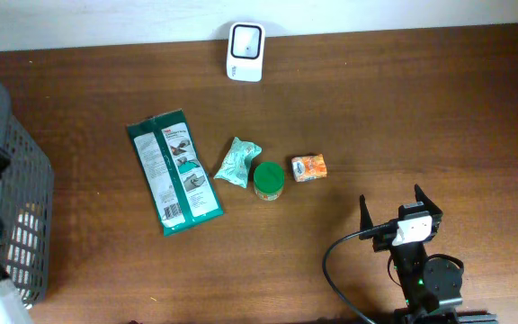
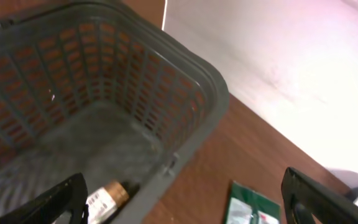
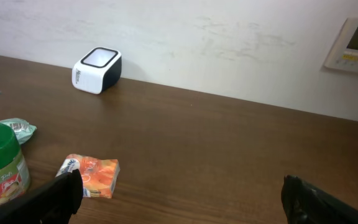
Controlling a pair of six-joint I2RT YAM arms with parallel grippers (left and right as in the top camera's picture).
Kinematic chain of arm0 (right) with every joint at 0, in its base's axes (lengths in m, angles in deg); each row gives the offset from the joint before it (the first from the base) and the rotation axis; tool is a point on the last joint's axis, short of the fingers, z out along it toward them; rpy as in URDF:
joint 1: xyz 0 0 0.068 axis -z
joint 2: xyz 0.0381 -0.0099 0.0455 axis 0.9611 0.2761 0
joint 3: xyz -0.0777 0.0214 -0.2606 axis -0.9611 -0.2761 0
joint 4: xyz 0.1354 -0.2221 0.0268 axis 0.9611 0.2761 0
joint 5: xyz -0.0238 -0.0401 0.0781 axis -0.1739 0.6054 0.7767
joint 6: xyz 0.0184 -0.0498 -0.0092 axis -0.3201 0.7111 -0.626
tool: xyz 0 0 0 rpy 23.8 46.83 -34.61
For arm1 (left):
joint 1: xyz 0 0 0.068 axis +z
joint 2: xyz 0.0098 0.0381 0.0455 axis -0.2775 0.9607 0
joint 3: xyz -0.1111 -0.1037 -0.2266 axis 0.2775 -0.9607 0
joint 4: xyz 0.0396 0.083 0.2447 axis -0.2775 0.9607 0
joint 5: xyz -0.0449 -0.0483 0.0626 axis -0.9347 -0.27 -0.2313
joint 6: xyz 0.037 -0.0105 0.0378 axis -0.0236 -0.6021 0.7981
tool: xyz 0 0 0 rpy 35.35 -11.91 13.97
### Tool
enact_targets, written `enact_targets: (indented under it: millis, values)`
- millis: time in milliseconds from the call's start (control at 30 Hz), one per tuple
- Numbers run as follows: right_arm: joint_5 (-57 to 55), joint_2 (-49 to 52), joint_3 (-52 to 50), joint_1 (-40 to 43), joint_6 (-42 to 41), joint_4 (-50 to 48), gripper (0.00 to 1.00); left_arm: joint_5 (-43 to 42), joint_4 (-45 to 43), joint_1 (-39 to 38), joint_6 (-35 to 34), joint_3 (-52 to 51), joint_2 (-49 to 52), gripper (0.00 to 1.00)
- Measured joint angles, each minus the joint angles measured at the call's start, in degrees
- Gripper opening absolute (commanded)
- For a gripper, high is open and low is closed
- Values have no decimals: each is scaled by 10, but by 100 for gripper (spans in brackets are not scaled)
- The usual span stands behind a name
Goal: Scan the item barcode
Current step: 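Reach the left gripper back into the basket toward the white tube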
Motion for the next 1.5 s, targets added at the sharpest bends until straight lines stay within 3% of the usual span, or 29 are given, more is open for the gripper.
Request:
enact_targets:
  millis: [267,433,633,667,733,933,1500]
  values:
    - [0,0,0,0,0,0,98,-9,-65,76,16,0,45,87]
    - [0,0,0,0,0,0,98,-8,-65,94,37,0,61,84]
    - [0,0,0,0,0,0,98,-9,-25,116,65,0,100,87]
    - [0,0,0,0,0,0,98,-8,-22,125,67,0,109,72]
    - [0,0,0,0,0,0,98,-8,-21,142,66,0,120,65]
    - [0,0,0,0,0,0,98,37,24,157,73,0,123,76]
    - [0,0,0,0,0,0,98,66,31,157,73,0,141,69]
